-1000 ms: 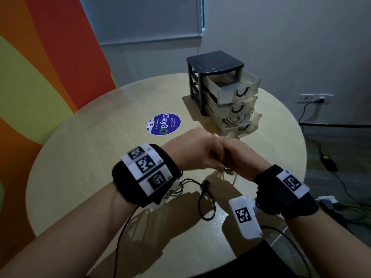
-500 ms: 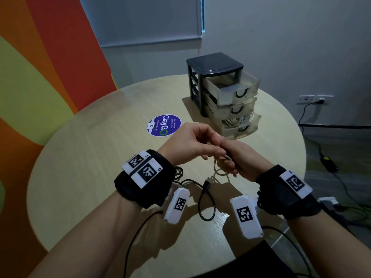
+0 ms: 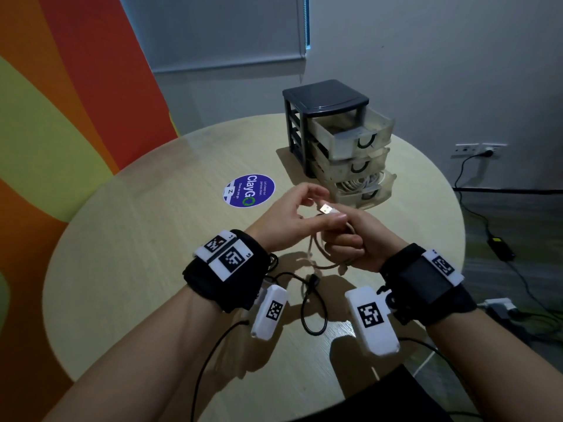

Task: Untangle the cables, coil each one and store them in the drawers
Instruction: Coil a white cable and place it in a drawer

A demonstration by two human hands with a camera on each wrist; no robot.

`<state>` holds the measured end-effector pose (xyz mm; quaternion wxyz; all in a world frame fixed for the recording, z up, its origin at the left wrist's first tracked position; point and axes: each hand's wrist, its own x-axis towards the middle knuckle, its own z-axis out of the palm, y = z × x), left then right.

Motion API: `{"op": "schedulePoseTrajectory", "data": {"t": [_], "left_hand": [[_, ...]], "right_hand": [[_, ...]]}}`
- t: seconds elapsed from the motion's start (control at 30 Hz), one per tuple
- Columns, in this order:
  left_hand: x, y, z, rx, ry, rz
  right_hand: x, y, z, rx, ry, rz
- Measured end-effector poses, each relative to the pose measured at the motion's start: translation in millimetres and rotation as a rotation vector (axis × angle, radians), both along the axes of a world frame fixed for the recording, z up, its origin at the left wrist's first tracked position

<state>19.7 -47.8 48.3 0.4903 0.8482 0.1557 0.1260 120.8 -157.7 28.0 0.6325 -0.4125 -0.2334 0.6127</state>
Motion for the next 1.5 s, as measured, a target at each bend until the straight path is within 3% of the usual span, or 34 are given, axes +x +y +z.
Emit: {"op": "schedulePoseTrajectory", "data": {"t": [0.1,0.2,0.57,0.9,1.27,1.5], "left_hand": [[3,-6,-3,-0.153,0.087,-0.073],[3,-6,-3,-0.151,0.143,-0.024],[0,2,7,-0.448,0.017,0.058],[1,-1,10,-0.458,-0.01,0.114],[6,-7,6,-0.493,-0.102,0.191],[5,-3,6,-0.459,-0.099,0.212]], "right_hand": [[-5,2,6,0.015,0.117,0.052],[-3,3,4,-0.008,0.001,0.028],[6,-11,-3,0.03,-0.157,-0.138],[-3,1,-4,0.06,-0.141,-0.233],[-8,0,3,0.074,-0.08,-0.117],[-4,-1,1,0.11,-0.238,-0.065]]}}
